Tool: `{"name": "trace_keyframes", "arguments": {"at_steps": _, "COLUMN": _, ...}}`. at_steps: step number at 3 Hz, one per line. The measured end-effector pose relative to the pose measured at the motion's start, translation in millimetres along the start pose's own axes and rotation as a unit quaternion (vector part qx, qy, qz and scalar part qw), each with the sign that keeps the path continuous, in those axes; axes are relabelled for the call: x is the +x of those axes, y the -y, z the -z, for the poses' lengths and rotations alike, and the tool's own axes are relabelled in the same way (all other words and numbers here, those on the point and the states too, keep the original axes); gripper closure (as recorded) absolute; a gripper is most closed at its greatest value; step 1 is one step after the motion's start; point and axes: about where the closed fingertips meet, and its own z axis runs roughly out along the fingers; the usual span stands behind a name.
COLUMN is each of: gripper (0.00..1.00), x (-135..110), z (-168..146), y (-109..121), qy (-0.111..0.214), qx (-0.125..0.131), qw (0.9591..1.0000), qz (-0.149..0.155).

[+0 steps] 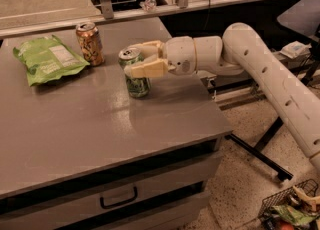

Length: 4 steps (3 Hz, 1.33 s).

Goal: Place green can upright

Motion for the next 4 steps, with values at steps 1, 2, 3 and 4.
{"name": "trace_keyframes", "arguments": {"at_steps": 1, "gripper": 0.31, "x": 4, "z": 10, "y": -5, "qy": 0.002, "qx": 0.012, "qw": 0.9999, "qz": -0.005}}
{"name": "trace_keyframes", "arguments": {"at_steps": 2, "gripper": 0.07, "x": 6, "z": 21, "y": -10, "qy": -0.009, "qx": 0.019, "qw": 0.9998, "qz": -0.004}}
{"name": "trace_keyframes", "arguments": {"at_steps": 3, "gripper": 0.0, "x": 6, "z": 40, "y": -16, "qy": -0.034, "qx": 0.04, "qw": 0.9986, "qz": 0.003}}
{"name": "trace_keyframes", "arguments": {"at_steps": 4, "gripper": 0.0, "x": 5, "z": 64, "y": -19, "qy": -0.051, "qx": 0.072, "qw": 0.9961, "qz": 0.006}}
